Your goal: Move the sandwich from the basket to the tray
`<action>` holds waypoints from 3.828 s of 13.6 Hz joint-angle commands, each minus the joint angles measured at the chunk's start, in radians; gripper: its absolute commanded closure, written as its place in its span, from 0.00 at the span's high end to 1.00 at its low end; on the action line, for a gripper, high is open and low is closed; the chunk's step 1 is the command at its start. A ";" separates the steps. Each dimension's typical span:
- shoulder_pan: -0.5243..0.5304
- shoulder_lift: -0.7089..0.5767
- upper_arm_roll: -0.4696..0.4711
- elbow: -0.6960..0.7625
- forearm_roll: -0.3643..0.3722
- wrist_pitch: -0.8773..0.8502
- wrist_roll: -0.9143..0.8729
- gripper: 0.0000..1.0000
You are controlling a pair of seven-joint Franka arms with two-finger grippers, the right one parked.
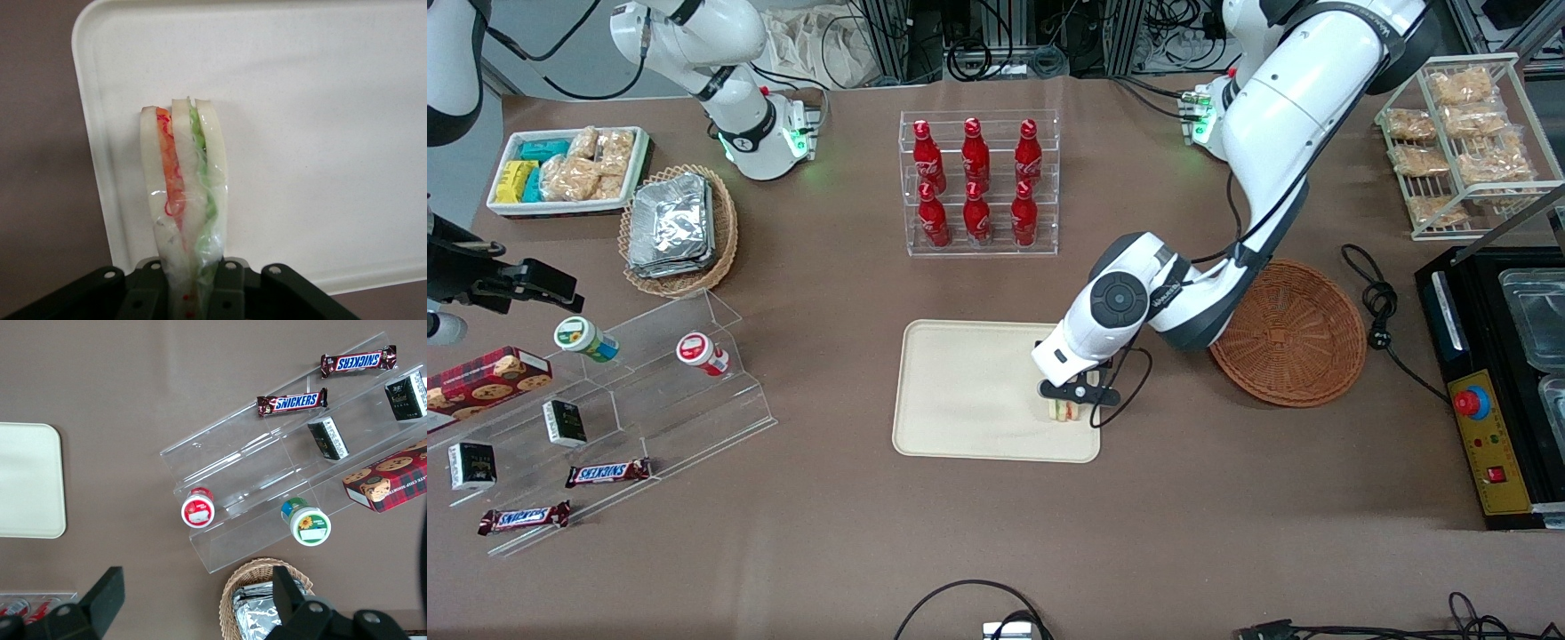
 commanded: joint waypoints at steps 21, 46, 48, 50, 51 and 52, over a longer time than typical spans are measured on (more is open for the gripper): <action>-0.023 0.014 0.008 0.296 0.067 -0.274 -0.187 1.00; 0.178 -0.602 0.349 0.127 -0.189 -0.689 0.498 1.00; 0.181 -0.675 0.391 0.096 -0.194 -0.727 0.578 1.00; 0.206 -0.736 0.396 0.071 -0.191 -0.737 0.623 1.00; 0.215 -0.751 0.396 0.071 -0.194 -0.743 0.637 1.00; 0.217 -0.764 0.396 0.071 -0.196 -0.753 0.643 1.00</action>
